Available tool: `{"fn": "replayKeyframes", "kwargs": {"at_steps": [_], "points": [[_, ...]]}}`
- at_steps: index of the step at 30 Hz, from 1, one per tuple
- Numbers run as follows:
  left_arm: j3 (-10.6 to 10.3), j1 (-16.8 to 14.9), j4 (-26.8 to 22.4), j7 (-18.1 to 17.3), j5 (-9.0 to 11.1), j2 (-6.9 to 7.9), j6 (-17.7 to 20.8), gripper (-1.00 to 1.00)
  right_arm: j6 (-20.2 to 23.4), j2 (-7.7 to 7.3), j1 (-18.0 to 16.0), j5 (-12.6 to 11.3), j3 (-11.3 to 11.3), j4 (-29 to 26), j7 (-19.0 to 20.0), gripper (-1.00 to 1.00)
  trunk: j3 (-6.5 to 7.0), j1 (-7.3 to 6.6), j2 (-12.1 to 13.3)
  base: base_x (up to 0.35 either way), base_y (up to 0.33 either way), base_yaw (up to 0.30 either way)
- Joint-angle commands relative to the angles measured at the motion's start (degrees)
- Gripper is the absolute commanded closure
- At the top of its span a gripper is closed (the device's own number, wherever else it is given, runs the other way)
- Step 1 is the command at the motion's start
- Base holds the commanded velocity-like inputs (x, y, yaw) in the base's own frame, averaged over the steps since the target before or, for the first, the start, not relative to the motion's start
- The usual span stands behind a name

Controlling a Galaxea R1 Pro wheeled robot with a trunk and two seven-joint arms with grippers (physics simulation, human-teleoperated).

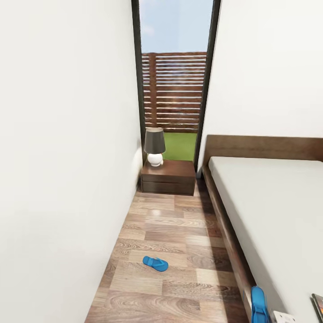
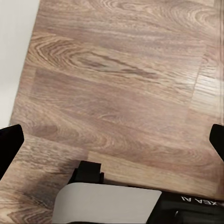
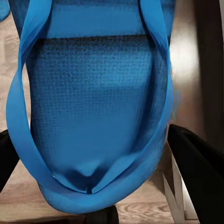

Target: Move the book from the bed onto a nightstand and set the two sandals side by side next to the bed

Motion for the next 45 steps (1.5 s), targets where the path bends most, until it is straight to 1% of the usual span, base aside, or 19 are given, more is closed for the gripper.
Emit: {"fn": "replayKeyframes", "kwargs": {"at_steps": [1,3,4,6,7,9,12,17,24,33,38,45], "points": [[-0.4,-0.1,-0.8,0.3,0.4,-0.89,-0.1,-1.00,0.0,3.15,0.0,0.0,0.5,0.1,0.1,1.00,-0.05,0.00,0.0,0.000,0.000,0.000],[-0.4,-0.1,-2.7,0.4,0.3,-1.25,0.1,-1.00,0.1,4.31,0.0,1.9,1.4,0.1,-0.1,1.00,-0.05,0.00,0.0,0.000,0.000,0.000],[-0.4,-0.1,-4.5,0.4,0.3,-1.57,0.1,-1.00,0.2,4.70,0.0,3.7,1.8,0.1,-0.6,1.00,-0.05,0.00,0.0,0.000,0.000,0.000],[-0.4,-0.1,-7.4,0.5,0.3,-1.83,0.2,-1.00,0.3,4.95,0.0,5.1,2.1,0.1,-1.7,1.00,-0.05,0.00,0.0,0.000,0.000,0.000],[-0.4,-0.1,-9.9,0.6,0.3,-1.95,0.3,-1.00,0.4,5.03,0.0,5.5,2.2,0.0,-2.3,1.00,-0.05,0.00,0.0,0.000,0.000,0.000],[-0.4,-0.1,-12.6,0.6,0.3,-2.03,0.3,-1.00,0.5,5.06,0.0,5.8,2.2,0.0,-2.6,1.00,-0.05,0.00,0.0,0.000,0.000,0.000],[-0.4,-0.1,-14.5,0.6,0.3,-2.01,0.3,-1.00,0.2,5.07,0.0,5.9,2.1,0.0,-2.8,1.00,-0.05,0.00,0.0,0.000,0.000,0.000],[-0.4,-0.1,-14.5,0.3,0.4,-1.77,0.0,-1.00,-0.2,4.99,0.0,5.8,2.0,0.1,-2.8,1.00,-0.05,0.00,0.0,0.076,-0.042,0.000],[-0.4,0.1,-12.6,0.3,0.3,-1.81,0.0,-1.00,-0.2,4.94,0.0,5.7,1.9,0.1,-2.8,1.00,-0.05,0.00,0.0,0.247,-0.146,0.000],[-0.4,0.1,-12.5,0.3,0.3,-1.83,0.0,-1.00,-0.1,4.94,0.0,5.7,1.9,0.1,-2.8,1.00,-0.05,0.00,0.0,0.262,-0.149,0.000],[-0.4,0.0,-12.5,0.3,0.3,-1.75,0.0,-1.00,-0.1,4.94,0.0,5.7,1.9,0.1,-2.8,1.00,-0.05,0.00,0.0,0.265,-0.054,0.000],[-0.4,0.1,-12.5,0.3,0.3,-1.74,-0.1,-1.00,-0.2,4.94,0.0,5.7,1.9,0.1,-2.8,1.00,-0.05,0.00,0.0,0.168,-0.003,-0.161]]}}
